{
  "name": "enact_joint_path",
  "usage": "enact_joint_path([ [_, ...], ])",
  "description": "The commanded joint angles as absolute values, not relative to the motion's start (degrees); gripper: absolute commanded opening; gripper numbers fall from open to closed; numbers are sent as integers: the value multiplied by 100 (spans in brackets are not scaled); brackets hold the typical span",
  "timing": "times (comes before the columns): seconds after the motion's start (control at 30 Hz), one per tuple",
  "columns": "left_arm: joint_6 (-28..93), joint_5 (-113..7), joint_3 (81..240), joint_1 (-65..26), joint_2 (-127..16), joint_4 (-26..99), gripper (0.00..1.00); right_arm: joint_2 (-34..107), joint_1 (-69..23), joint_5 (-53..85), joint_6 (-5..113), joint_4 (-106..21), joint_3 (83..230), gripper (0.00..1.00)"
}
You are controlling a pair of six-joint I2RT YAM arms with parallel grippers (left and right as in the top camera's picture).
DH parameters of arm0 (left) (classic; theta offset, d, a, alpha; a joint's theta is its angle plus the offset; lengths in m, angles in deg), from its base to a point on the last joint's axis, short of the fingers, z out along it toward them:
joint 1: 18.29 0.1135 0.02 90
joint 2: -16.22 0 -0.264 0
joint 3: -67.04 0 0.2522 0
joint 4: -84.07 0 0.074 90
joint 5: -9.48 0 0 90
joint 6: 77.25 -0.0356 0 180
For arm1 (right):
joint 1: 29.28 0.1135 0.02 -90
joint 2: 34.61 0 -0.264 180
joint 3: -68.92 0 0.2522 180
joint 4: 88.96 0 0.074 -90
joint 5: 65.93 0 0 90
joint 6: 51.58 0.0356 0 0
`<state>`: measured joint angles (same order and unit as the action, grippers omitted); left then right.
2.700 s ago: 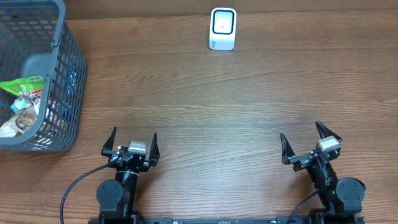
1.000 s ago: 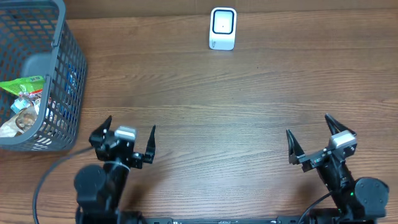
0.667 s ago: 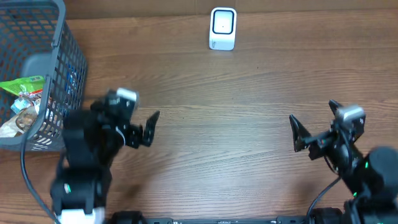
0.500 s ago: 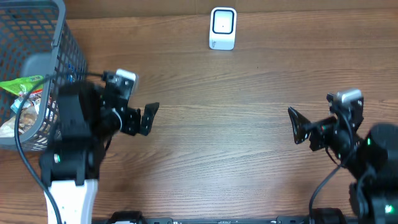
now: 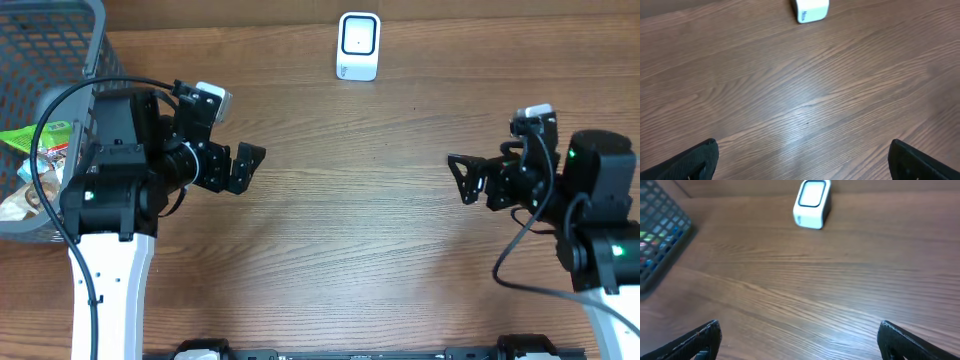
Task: Scan the item barcode
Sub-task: 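Move the left gripper over the grey basket and lower into it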
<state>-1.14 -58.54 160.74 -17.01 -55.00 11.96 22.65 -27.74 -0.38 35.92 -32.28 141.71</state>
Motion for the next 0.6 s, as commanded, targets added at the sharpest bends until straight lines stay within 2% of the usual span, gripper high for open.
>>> enact_joint_path([
  [0.0,-130,-5389,16225,-1648,-5570,1360,100,2455,-2741,-501,3714,-3384,14328,100],
  [0.07,74,-5494,16238,-1635,-5588,1537,100,2560,-2741,-499,3716,-3447,14328,100],
  [0.17,731,-6414,16564,-1530,-5697,1603,100,2636,-2741,-499,3714,-3495,14328,100],
  [0.33,1466,-7898,18183,-1087,-6296,884,100,2645,-2741,-499,3716,-3526,14328,100],
  [0.57,2749,-9107,20216,72,-7323,250,100,2645,-2741,-497,3714,-3427,14328,100],
])
